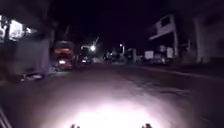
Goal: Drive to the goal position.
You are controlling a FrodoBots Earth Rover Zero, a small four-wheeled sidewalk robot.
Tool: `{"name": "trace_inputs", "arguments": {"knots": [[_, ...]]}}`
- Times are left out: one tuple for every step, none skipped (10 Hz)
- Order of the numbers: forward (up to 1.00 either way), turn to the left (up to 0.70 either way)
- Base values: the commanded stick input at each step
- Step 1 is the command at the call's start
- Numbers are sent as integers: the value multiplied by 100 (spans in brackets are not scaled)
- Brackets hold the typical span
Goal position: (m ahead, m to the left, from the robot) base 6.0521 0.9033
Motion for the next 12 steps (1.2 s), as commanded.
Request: {"name": "trace_inputs", "arguments": {"knots": [[85,0],[85,0],[85,0],[85,0],[85,0],[85,22],[85,34],[85,17],[85,0],[85,0],[85,0],[85,0]]}}
